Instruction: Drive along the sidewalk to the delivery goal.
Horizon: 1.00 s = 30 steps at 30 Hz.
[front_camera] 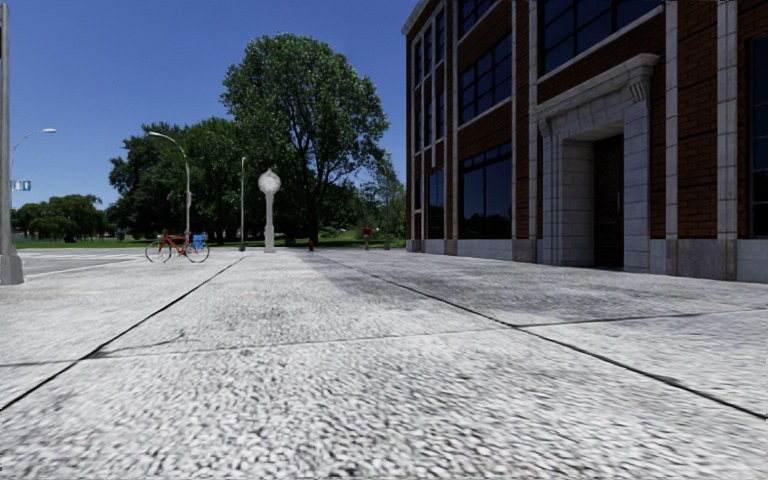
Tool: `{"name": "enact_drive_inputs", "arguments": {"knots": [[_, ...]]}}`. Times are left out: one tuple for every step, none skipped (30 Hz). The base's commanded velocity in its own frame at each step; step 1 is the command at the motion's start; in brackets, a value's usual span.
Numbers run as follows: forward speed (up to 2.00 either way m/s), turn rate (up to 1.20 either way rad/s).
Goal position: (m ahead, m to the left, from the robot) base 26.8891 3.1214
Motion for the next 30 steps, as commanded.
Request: {"name": "enact_drive_inputs", "arguments": {"knots": [[2.00,0.00],[2.00,0.00],[2.00,0.00],[2.00,0.00],[2.00,0.00],[2.00,0.00],[2.00,0.00],[2.00,0.00],[2.00,0.00],[2.00,0.00],[2.00,0.00],[2.00,0.00],[2.00,0.00],[2.00,0.00],[2.00,0.00],[2.00,0.00],[2.00,0.00],[2.00,0.00],[2.00,0.00],[2.00,0.00],[2.00,0.00],[2.00,0.00],[2.00,0.00],[2.00,0.00],[2.00,0.00],[2.00,0.00],[2.00,0.00],[2.00,0.01],[2.00,0.06],[2.00,0.08]]}}
